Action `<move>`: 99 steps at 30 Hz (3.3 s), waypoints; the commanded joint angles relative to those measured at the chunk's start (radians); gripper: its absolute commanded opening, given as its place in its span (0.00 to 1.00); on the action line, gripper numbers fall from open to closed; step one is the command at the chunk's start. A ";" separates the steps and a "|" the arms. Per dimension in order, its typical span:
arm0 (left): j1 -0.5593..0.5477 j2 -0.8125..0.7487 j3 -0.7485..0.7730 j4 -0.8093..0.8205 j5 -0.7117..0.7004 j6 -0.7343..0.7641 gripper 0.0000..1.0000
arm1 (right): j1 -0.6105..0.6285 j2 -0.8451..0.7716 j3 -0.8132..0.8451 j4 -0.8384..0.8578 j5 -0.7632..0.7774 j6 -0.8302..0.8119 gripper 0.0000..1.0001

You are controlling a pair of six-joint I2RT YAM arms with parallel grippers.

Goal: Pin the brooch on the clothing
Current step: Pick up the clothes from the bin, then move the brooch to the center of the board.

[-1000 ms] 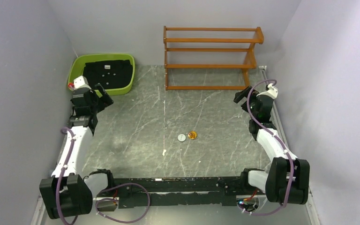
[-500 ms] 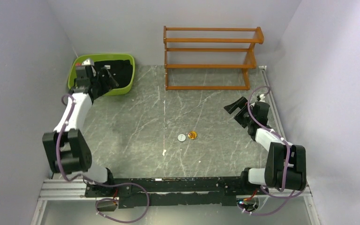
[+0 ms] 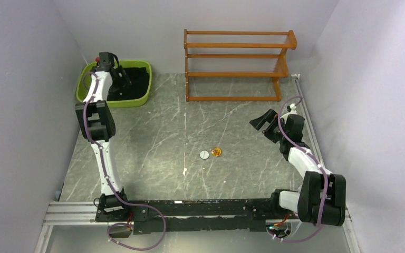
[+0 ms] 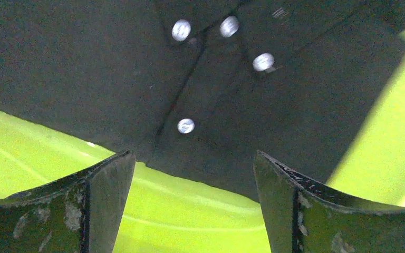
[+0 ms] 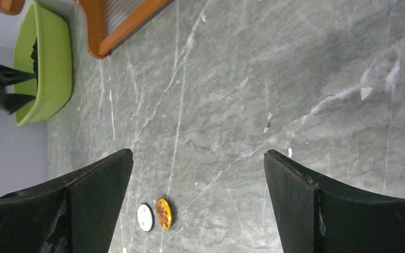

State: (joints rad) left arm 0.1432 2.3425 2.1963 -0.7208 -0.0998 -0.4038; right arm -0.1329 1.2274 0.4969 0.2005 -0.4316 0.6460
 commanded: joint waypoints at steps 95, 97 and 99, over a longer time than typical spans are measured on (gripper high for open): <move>-0.068 -1.466 -1.151 0.137 0.369 -0.154 0.03 | 0.451 0.066 0.157 -0.487 0.330 -0.237 0.00; -0.069 -1.469 -1.156 0.134 0.349 -0.149 0.03 | 0.468 0.017 0.161 -0.481 0.275 -0.277 0.00; -0.069 -1.472 -1.161 0.130 0.334 -0.142 0.02 | 0.524 -0.015 0.182 -0.494 0.264 -0.309 0.04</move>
State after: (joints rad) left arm 0.0769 0.8894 1.0370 -0.6487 0.2554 -0.5434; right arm 0.3248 1.2957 0.6327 -0.2901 -0.1005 0.4290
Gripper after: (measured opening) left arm 0.040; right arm 0.013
